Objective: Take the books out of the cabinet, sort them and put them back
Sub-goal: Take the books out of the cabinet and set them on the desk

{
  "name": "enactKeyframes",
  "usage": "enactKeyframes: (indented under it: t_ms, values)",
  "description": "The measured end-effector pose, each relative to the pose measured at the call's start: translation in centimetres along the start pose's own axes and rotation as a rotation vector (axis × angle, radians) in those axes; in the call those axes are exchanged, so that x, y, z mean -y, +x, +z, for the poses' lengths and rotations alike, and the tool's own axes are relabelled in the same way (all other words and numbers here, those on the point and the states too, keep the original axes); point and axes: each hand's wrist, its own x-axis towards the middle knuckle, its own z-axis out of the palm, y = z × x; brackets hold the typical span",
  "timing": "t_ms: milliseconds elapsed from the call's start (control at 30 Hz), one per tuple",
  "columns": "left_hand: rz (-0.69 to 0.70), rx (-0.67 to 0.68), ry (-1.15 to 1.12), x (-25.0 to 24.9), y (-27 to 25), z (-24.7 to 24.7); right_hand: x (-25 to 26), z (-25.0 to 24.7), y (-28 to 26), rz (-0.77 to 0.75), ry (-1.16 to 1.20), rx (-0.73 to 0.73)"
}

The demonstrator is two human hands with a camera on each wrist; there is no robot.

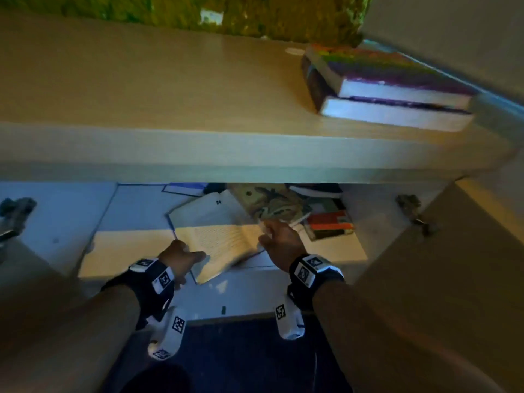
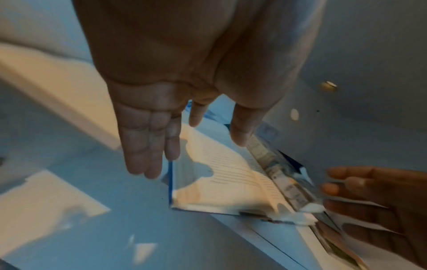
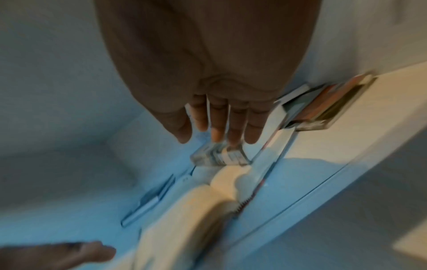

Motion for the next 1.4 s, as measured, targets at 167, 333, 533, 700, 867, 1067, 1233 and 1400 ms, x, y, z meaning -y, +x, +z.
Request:
enactKeyframes:
  t_ms: [167, 333, 533, 700, 867, 1067, 1233, 1400]
  values:
    - [0.111, -0.132, -0.315, 3.8, 5.0, 1.8, -2.7, 7.3, 3.5, -0.202, -0.414, 0.084]
    - [0.333, -0.226, -0.697, 1.3, 4.5, 2.4, -3.3, 9.5, 3.5, -0.294, -0.625, -0.069]
    - [0.488, -0.11, -0.631, -3.7, 0.2, 3.7, 0.1, 9.5, 1.1, -0.285, -0.306, -0.116]
    - [0.458, -0.351, -0.272, 0.3, 1.7, 1.9, 4.3, 11.6, -0.8, -0.303, 0.169, 0.093]
    - [0.331, -0.415, -0.014, 4.4, 3.5, 0.8, 2.9, 7.0, -0.3, -0.273, 0.479, 0.147]
    - [0.28, -0.395, -0.039, 4.3, 5.4, 1.2, -3.3, 3.7, 5.5, -0.048, 0.228, -0.095]
    - [0.281, -0.367, -0.224, 6.5, 7.3, 0.4, -3.8, 6.8, 5.7, 0.164, 0.407, 0.122]
    - [0.234, -0.43, -0.262, 7.2, 4.8, 0.2, -3.3, 3.4, 5.9, 0.158, 0.749, 0.092]
